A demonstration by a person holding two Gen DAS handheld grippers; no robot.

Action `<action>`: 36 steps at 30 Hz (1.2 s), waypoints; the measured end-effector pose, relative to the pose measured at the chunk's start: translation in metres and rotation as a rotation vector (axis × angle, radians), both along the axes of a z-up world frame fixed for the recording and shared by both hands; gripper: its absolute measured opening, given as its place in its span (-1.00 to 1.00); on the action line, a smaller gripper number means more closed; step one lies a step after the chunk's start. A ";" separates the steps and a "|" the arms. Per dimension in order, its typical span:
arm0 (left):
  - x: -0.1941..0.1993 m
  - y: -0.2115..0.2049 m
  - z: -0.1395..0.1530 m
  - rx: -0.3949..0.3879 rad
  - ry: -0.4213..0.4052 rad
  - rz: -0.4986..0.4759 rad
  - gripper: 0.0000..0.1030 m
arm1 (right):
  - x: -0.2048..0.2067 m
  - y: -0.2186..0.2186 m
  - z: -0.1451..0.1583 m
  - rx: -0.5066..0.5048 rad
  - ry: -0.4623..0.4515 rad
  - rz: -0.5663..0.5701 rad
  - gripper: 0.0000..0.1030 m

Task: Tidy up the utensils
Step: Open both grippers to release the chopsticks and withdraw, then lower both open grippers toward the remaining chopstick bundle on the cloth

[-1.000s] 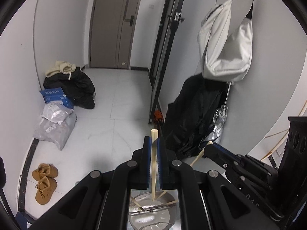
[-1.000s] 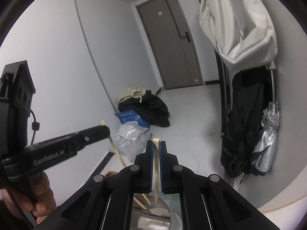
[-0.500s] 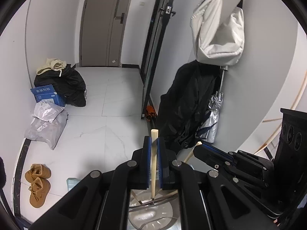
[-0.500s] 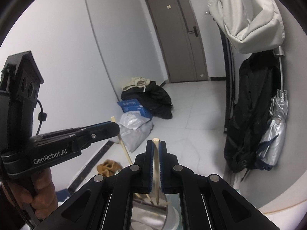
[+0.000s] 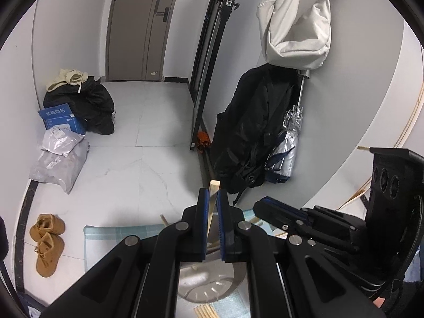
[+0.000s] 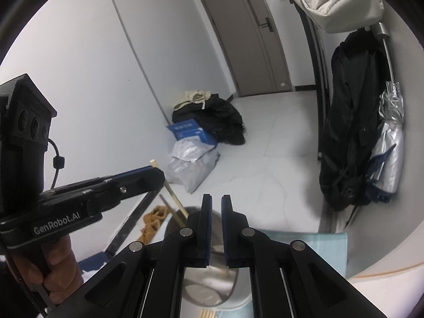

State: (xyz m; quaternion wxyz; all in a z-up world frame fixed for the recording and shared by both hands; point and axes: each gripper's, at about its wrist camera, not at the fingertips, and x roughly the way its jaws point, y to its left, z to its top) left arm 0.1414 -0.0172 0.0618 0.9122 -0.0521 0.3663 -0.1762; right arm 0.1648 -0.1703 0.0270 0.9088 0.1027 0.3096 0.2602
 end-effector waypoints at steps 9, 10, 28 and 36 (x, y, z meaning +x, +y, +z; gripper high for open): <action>-0.027 -0.001 0.008 0.029 0.012 0.084 -0.32 | -0.030 -0.025 0.016 0.045 -0.025 -0.067 -0.37; -0.033 -0.001 0.011 0.036 -0.003 0.095 -0.30 | -0.037 -0.028 0.019 0.042 -0.036 -0.078 -0.34; -0.119 0.007 0.017 0.106 -0.132 0.279 0.50 | -0.137 -0.045 0.022 0.041 -0.114 -0.170 0.20; -0.146 0.012 0.003 0.122 -0.154 0.339 0.67 | -0.166 -0.040 0.006 0.028 -0.125 -0.176 0.34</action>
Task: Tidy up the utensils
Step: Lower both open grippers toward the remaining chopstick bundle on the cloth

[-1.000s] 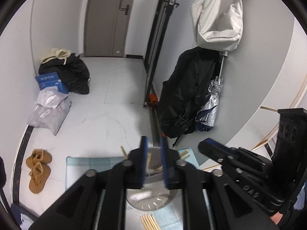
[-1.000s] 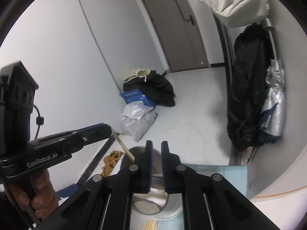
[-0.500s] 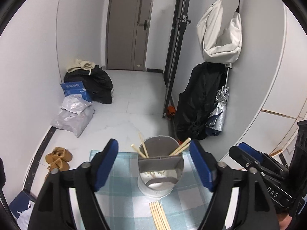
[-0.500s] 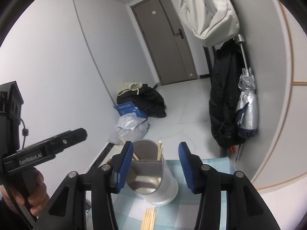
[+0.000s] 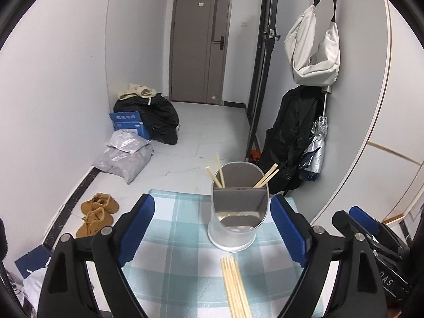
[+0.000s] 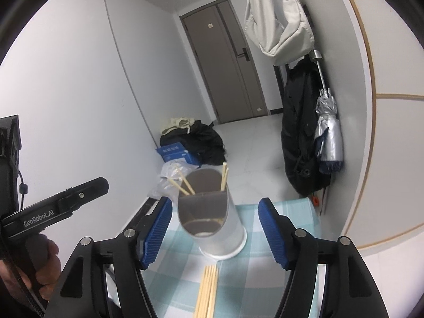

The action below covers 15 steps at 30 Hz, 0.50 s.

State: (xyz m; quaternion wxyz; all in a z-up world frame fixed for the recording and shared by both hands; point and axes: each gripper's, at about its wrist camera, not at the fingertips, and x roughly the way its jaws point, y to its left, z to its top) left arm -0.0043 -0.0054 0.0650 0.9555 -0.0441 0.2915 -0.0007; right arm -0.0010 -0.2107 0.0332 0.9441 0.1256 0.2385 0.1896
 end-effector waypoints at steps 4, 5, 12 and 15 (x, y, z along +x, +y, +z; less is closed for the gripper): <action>-0.011 0.000 -0.011 0.010 -0.021 0.019 0.85 | -0.010 0.006 -0.012 -0.030 -0.004 0.007 0.47; -0.015 0.001 -0.012 0.012 -0.023 0.019 0.86 | -0.011 0.007 -0.015 -0.035 -0.003 0.008 0.50; -0.018 0.003 -0.040 0.028 0.018 0.023 0.87 | -0.018 0.014 -0.045 -0.059 0.049 0.008 0.59; -0.018 0.003 -0.052 0.030 0.041 0.024 0.87 | -0.018 0.016 -0.059 -0.078 0.073 0.007 0.63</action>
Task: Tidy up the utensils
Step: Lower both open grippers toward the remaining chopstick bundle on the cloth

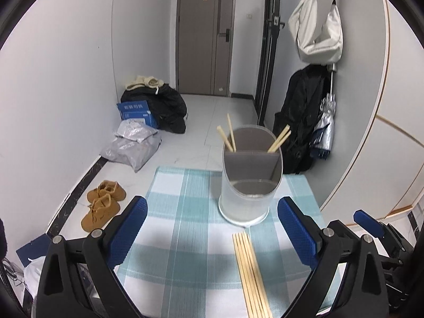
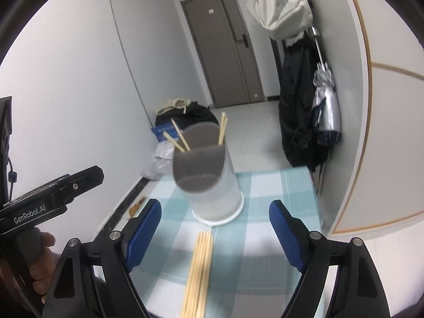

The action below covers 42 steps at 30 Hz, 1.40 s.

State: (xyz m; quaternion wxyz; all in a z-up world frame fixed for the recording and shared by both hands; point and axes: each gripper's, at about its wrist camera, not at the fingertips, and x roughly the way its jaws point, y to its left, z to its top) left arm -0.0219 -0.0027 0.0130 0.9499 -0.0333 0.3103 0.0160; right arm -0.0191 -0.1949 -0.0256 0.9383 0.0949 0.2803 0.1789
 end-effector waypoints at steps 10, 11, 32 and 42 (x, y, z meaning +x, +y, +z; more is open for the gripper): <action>0.011 0.002 -0.042 -0.036 0.106 0.003 0.87 | 0.008 0.014 -0.032 -0.090 0.071 0.025 0.63; 0.013 0.004 -0.046 -0.041 0.116 0.004 0.87 | 0.009 0.015 -0.036 -0.100 0.078 0.028 0.63; 0.051 0.050 -0.102 -0.203 0.361 0.042 0.87 | 0.070 0.059 -0.113 -0.292 0.398 0.180 0.04; 0.058 0.054 -0.109 -0.186 0.402 0.046 0.87 | 0.086 0.084 -0.126 -0.349 0.417 0.225 -0.26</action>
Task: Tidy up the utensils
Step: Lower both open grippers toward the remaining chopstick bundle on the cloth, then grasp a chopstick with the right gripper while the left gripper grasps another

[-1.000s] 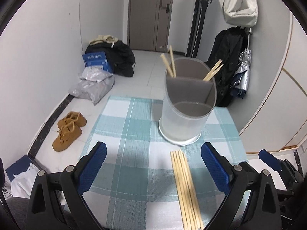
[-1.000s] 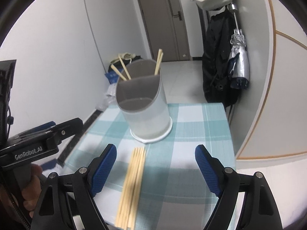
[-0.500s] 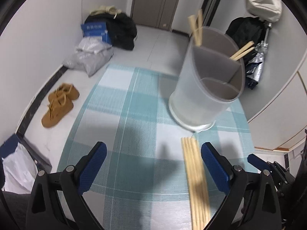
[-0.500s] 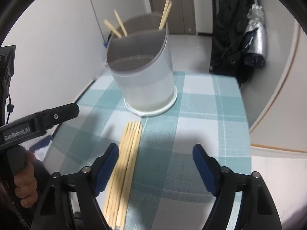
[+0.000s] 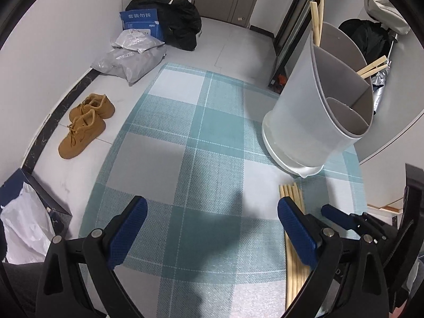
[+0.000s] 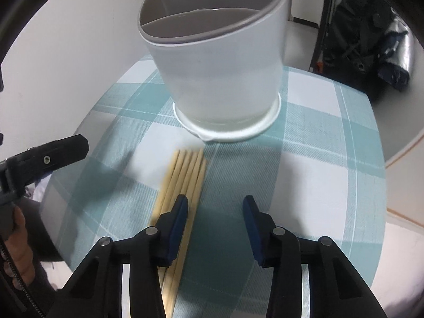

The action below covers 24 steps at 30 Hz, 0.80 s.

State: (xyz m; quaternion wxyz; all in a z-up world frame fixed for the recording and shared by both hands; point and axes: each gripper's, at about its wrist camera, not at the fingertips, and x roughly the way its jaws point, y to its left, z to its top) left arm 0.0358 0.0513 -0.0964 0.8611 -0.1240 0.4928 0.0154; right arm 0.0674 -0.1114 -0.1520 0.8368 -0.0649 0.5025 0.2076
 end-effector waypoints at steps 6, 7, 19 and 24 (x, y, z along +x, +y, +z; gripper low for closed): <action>0.000 0.003 0.001 0.001 -0.003 0.004 0.87 | 0.003 0.003 0.003 -0.029 -0.010 0.007 -0.37; 0.000 0.003 0.001 0.004 -0.002 0.007 0.87 | 0.002 0.004 0.003 -0.039 -0.016 0.011 -0.40; 0.002 0.021 -0.001 -0.001 0.011 0.055 0.87 | 0.000 0.012 0.005 -0.086 -0.007 0.025 -0.86; 0.002 0.026 -0.003 -0.010 0.022 0.077 0.87 | 0.008 0.005 0.005 -0.046 0.036 0.015 -0.92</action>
